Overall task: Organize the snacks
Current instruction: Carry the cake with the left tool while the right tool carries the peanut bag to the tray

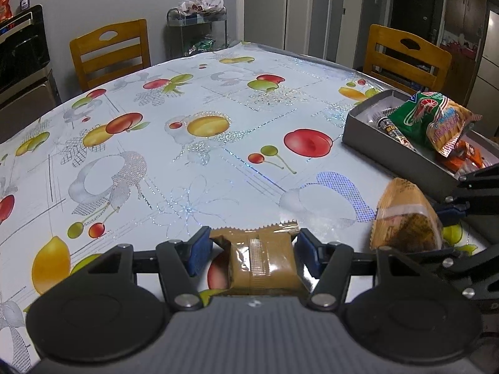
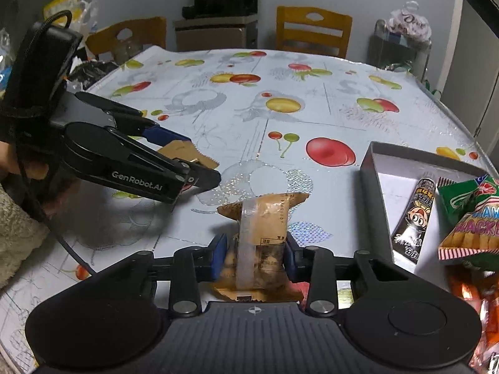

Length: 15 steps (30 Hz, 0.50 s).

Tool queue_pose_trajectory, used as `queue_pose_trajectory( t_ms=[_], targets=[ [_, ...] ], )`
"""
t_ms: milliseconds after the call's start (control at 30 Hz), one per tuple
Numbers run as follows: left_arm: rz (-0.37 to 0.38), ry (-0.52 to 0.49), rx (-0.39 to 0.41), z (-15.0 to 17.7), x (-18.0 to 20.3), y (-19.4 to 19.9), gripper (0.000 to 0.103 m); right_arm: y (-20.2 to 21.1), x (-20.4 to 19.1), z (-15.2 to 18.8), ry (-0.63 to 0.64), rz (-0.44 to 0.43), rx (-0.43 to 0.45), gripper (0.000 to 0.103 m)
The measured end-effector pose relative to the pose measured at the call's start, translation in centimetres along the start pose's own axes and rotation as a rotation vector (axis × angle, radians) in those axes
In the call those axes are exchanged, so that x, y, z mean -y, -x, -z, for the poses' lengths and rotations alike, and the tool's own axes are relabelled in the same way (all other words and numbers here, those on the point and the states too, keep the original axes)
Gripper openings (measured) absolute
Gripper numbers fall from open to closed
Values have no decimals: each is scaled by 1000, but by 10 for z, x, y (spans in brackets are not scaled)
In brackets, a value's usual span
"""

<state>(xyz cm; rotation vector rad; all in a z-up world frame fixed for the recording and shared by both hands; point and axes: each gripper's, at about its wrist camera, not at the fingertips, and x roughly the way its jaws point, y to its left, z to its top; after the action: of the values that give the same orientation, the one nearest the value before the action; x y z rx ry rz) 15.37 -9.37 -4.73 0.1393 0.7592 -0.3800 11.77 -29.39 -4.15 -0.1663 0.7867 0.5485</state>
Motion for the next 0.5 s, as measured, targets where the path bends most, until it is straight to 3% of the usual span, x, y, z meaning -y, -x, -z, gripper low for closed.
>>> queue_pose_trajectory(
  t_ms=[133,333,500],
  targets=[
    [-49,15,6,2,1,8,58,19,1,7,15,-31,30,37],
    [-72,132,78,27,2,57,58,44,6,22,56,-80,55,37],
    [-98,131,110,35,22,86,58,47,1,28,88,-143,58,37]
  ],
)
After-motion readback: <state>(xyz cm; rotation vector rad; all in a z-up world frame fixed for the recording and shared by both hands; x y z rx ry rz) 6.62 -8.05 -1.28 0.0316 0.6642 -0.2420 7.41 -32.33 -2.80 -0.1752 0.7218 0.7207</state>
